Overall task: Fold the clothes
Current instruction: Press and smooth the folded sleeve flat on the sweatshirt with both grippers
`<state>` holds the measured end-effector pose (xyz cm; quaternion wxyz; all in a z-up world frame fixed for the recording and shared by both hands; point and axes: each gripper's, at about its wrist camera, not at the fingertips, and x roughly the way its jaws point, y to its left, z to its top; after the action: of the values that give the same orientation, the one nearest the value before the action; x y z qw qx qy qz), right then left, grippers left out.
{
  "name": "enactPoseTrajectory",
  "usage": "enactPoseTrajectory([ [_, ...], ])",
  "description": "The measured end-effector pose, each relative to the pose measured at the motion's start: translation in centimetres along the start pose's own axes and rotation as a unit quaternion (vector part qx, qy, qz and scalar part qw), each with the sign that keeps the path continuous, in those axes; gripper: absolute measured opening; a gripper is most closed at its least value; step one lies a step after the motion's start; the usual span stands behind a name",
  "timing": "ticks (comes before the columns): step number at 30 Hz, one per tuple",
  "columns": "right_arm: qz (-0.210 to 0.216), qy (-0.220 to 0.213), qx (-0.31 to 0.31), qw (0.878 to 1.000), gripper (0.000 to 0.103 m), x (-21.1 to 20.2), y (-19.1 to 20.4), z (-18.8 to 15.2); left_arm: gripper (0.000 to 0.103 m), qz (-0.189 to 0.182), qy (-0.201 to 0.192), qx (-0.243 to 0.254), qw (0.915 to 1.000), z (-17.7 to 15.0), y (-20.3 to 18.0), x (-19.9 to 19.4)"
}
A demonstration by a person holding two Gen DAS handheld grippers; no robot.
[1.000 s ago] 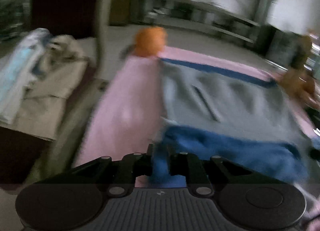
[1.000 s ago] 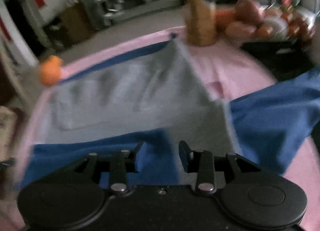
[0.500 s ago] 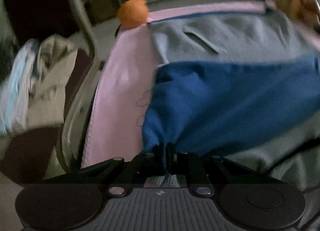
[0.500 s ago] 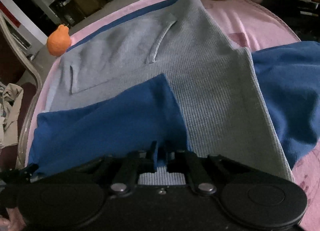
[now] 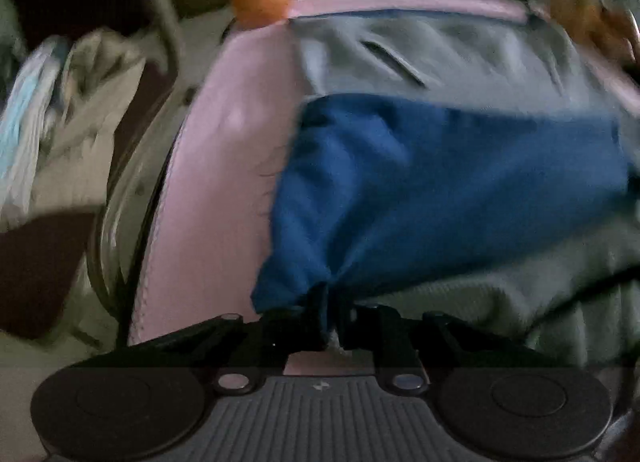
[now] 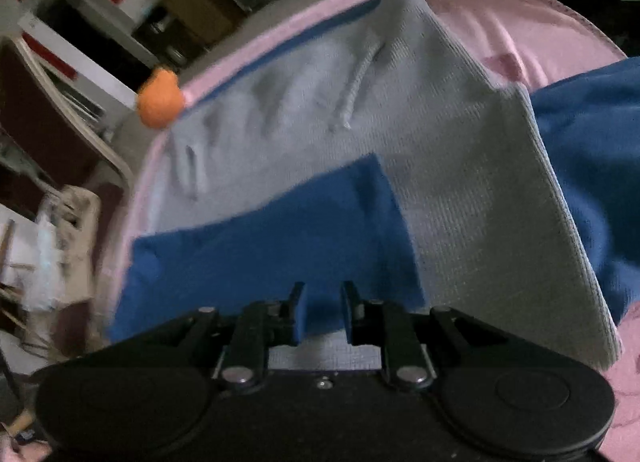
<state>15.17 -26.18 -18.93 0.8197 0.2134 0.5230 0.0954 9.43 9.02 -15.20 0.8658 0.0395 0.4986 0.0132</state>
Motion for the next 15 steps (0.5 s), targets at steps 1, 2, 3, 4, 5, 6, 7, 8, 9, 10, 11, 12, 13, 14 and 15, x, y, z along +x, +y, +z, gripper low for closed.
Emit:
enactPoseTrajectory([
  [1, -0.013, 0.000, -0.002, 1.000, 0.006, 0.0, -0.1, -0.1, 0.013, 0.000, 0.003, -0.021, 0.9998, 0.0, 0.7, -0.1],
  [2, -0.022, -0.001, -0.003, 1.000, 0.006, 0.0, -0.1, -0.1, 0.013, 0.000, 0.005, -0.037, 0.9993, -0.2, 1.1, -0.4],
  [3, -0.026, -0.004, 0.000, 1.000, 0.006, -0.3, -0.3, -0.2, 0.013, 0.000, 0.006, -0.051, 0.9987, -0.4, 1.3, -0.7],
  [4, -0.029, -0.007, 0.004, 1.000, 0.007, -0.6, -0.4, -0.2, 0.013, 0.001, 0.002, -0.059, 0.9983, -0.7, 1.5, -1.2],
  [5, -0.028, -0.012, 0.009, 0.999, 0.009, -1.1, -0.7, -0.1, 0.012, -0.004, -0.006, -0.064, 0.9979, -0.9, 1.7, -1.9],
  [6, -0.026, -0.019, 0.014, 0.999, 0.017, -1.7, -1.0, -0.1, 0.013, -0.011, -0.015, -0.070, 0.9974, -1.1, 1.8, -2.5],
  [7, -0.018, -0.029, 0.021, 0.999, 0.023, -2.3, -1.2, -0.1, 0.013, -0.026, -0.032, -0.076, 0.9963, -1.2, 2.1, -3.4],
  [8, -0.009, -0.040, 0.027, 0.999, 0.024, -2.9, -1.5, -0.1, 0.013, -0.040, -0.055, -0.080, 0.9945, -1.1, 2.3, -4.4],
  [9, 0.001, -0.051, 0.033, 0.998, 0.024, -3.6, -1.8, -0.1, 0.013, -0.053, -0.075, -0.081, 0.9925, -0.8, 2.3, -5.2],
  [10, 0.009, -0.060, 0.039, 0.997, 0.024, -4.1, -2.0, 0.0, 0.014, -0.058, -0.094, -0.075, 0.9910, -0.2, 2.0, -5.7],
  [11, 0.016, -0.069, 0.044, 0.997, 0.024, -4.4, -2.1, 0.1, 0.015, -0.063, -0.112, -0.068, 0.9894, 0.6, 1.6, -6.1],
  [12, 0.023, -0.075, 0.047, 0.996, 0.024, -4.5, -2.2, 0.2, 0.015, -0.057, -0.119, -0.050, 0.9901, 1.5, 0.7, -5.9],
  [13, 0.029, -0.075, 0.048, 0.996, 0.024, -4.4, -2.1, 0.4, 0.018, -0.050, -0.122, -0.029, 0.9908, 2.4, -0.4, -5.6],
  [14, 0.033, -0.070, 0.043, 0.996, 0.024, -3.8, -1.7, 0.5, 0.021, -0.042, -0.126, -0.009, 0.9910, 3.3, -1.4, -5.3],
  [15, 0.037, -0.063, 0.037, 0.997, 0.023, -3.1, -1.3, 0.7, 0.023, -0.032, -0.120, 0.009, 0.9922, 4.3, -2.3, -4.1],
])
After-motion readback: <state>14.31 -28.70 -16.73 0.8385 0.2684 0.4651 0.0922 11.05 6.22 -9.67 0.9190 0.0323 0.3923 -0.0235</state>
